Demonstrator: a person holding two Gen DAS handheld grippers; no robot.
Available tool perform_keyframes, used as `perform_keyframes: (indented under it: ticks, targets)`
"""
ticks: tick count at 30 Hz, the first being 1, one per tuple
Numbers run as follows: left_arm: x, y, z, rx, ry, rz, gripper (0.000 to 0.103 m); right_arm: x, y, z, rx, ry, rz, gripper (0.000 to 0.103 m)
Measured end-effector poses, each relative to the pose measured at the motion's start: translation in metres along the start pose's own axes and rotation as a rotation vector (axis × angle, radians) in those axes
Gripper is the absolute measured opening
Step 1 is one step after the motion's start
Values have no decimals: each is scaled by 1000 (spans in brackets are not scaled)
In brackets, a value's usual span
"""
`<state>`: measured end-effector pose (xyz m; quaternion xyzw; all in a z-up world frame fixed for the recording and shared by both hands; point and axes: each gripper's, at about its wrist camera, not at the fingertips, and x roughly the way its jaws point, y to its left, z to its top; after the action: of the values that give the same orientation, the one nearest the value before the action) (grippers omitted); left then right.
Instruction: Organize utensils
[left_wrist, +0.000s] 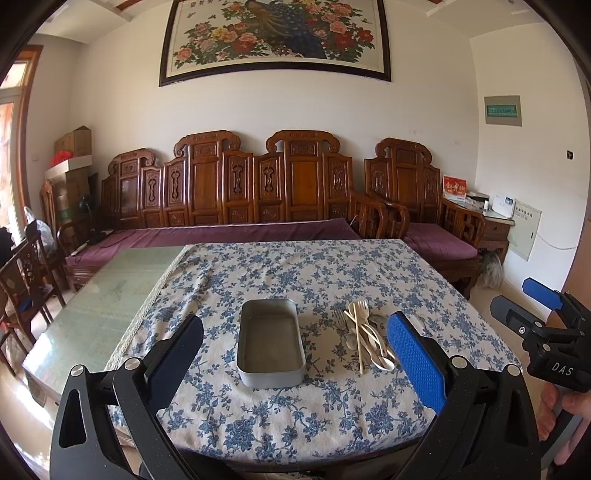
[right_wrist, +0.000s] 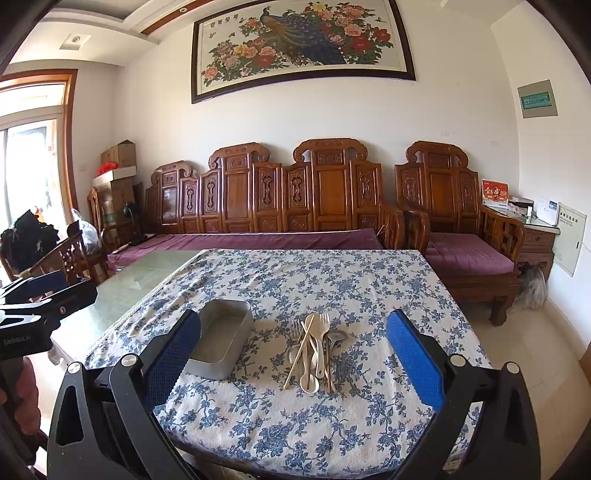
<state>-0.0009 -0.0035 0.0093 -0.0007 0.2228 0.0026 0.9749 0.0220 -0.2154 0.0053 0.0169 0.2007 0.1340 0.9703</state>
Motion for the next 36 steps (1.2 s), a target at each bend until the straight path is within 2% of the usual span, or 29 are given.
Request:
perform_keyframes:
  ticks: [36]
  targets:
    - [-12, -6, 6, 3, -23, -13, 97, -5, 0, 3, 0, -11, 9, 101]
